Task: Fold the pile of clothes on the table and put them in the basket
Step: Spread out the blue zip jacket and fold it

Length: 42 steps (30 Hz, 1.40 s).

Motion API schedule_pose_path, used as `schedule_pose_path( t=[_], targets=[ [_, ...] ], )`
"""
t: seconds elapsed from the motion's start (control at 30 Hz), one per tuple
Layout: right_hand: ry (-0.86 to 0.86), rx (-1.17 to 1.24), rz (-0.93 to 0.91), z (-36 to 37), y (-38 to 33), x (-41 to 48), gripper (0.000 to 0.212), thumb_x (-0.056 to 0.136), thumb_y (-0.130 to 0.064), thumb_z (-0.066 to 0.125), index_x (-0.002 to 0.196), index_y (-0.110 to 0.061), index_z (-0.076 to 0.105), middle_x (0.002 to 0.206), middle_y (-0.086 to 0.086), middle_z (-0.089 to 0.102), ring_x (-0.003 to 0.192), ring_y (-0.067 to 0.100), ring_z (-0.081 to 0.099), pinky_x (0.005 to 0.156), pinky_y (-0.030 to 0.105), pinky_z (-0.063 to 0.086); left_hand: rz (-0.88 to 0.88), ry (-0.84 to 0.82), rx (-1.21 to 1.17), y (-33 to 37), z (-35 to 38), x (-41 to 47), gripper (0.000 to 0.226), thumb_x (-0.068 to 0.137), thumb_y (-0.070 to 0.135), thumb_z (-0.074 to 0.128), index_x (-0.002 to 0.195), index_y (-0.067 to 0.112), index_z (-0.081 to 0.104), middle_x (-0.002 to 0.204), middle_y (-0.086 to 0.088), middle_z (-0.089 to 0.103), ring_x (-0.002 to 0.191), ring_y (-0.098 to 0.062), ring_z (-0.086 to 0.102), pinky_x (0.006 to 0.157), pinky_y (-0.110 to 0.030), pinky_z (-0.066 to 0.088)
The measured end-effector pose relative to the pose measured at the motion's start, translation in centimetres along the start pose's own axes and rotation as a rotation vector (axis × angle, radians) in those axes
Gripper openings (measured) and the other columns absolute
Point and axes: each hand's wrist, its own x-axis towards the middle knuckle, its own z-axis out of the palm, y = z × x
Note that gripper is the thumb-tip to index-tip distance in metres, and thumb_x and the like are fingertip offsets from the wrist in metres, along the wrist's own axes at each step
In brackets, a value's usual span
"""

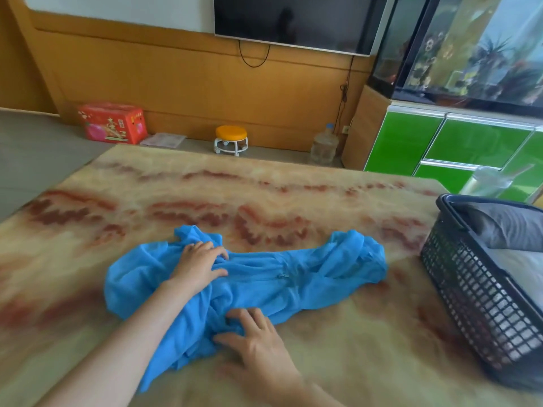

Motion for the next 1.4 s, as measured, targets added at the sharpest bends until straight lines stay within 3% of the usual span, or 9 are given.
schedule_pose_path(
  t=[0.27, 0.43, 0.53, 0.63, 0.77, 0.83, 1.03, 1.2, 1.4],
  targets=[
    [0.095, -0.262, 0.100, -5.6, 10.0, 1.4, 0.003, 0.071, -0.028, 0.066, 0.068, -0.028, 0.067, 0.099, -0.004, 0.066, 0.101, 0.018, 0.045, 0.086, 0.025, 0.036, -0.313, 0.285, -0.245, -0.6, -1.3, 0.9, 0.018, 0.089, 0.026, 0.060, 0.095, 0.008, 0.061, 0.102, -0.013, 0.062, 0.099, -0.032, 0.056, 0.076, -0.039, 0.041],
    [0.041, -0.450, 0.661, -14.4, 18.9, 0.8, 0.015, 0.084, -0.017, 0.064, 0.097, -0.020, 0.073, 0.142, 0.012, 0.045, 0.132, 0.036, 0.026, 0.106, 0.036, 0.021, -0.372, 0.292, -0.331, 0.2, -1.5, 2.0, 0.030, 0.081, 0.024, 0.071, 0.106, 0.011, 0.061, 0.112, -0.013, 0.051, 0.111, -0.034, 0.046, 0.092, -0.038, 0.036],
    [0.152, -0.222, 0.672, -15.2, 18.8, 1.3, 0.026, 0.090, -0.011, 0.058, 0.112, -0.021, 0.070, 0.145, 0.008, 0.041, 0.130, 0.033, 0.025, 0.106, 0.029, 0.017, -0.224, 0.293, -0.275, 2.1, -0.5, 1.6, 0.043, 0.078, 0.027, 0.074, 0.117, 0.015, 0.063, 0.121, -0.015, 0.052, 0.116, -0.036, 0.044, 0.099, -0.042, 0.033],
    [0.072, -0.013, 0.588, -13.1, 16.2, 0.5, 0.022, 0.091, -0.024, 0.061, 0.110, -0.023, 0.070, 0.132, 0.003, 0.055, 0.125, 0.024, 0.044, 0.105, 0.028, 0.028, -0.040, 0.315, -0.293, 4.3, 0.4, 0.0, 0.037, 0.080, 0.043, 0.065, 0.105, 0.017, 0.072, 0.117, -0.015, 0.060, 0.113, -0.039, 0.052, 0.099, -0.048, 0.036],
    [-0.086, 0.087, 0.512, -11.0, 12.1, -1.7, 0.063, 0.074, -0.074, 0.051, 0.119, -0.032, 0.063, 0.135, -0.014, 0.049, 0.123, 0.005, 0.046, 0.105, 0.025, 0.035, 0.125, 0.089, -0.339, 6.9, 0.8, -3.1, 0.106, 0.062, 0.091, 0.005, 0.122, 0.025, 0.062, 0.136, -0.003, 0.050, 0.133, -0.025, 0.034, 0.111, -0.036, 0.018],
    [-0.099, 0.055, 0.413, -10.2, 10.9, -3.2, 0.069, 0.073, -0.072, 0.054, 0.131, -0.036, 0.052, 0.144, -0.018, 0.031, 0.129, 0.002, 0.030, 0.109, 0.022, 0.026, 0.125, 0.023, -0.336, 7.3, 0.9, -4.6, 0.119, 0.054, 0.095, -0.001, 0.139, 0.025, 0.042, 0.148, -0.001, 0.032, 0.139, -0.019, 0.022, 0.113, -0.028, 0.011],
    [-0.067, 0.037, 0.367, -8.4, 9.5, -7.5, 0.049, 0.074, -0.068, 0.047, 0.105, -0.035, 0.066, 0.117, -0.021, 0.055, 0.110, -0.003, 0.044, 0.099, 0.022, 0.039, 0.155, 0.088, -0.491, 7.2, 1.7, -10.2, 0.086, 0.057, 0.088, 0.041, 0.122, 0.032, 0.055, 0.114, 0.017, 0.045, 0.109, 0.003, 0.036, 0.098, -0.018, 0.028],
    [-0.007, 0.094, 0.366, -9.3, 7.0, -9.0, 0.025, 0.073, -0.051, 0.059, 0.092, -0.035, 0.055, 0.089, -0.025, 0.060, 0.088, 0.000, 0.057, 0.083, 0.016, 0.040, 0.243, 0.233, -0.497, 6.9, 2.3, -13.4, 0.026, 0.063, 0.044, 0.071, 0.086, 0.038, 0.060, 0.097, 0.025, 0.050, 0.097, 0.008, 0.041, 0.088, -0.020, 0.035],
    [-0.008, 0.158, 0.349, -11.5, 1.9, -11.1, 0.024, 0.074, -0.051, 0.058, 0.095, -0.043, 0.048, 0.087, -0.040, 0.055, 0.082, -0.017, 0.053, 0.074, 0.007, 0.040, 0.250, 0.224, -0.684, 7.2, -0.9, -16.7, 0.019, 0.074, 0.040, 0.054, 0.091, 0.048, 0.056, 0.099, 0.028, 0.062, 0.094, 0.009, 0.058, 0.085, -0.016, 0.042]
  ],
)
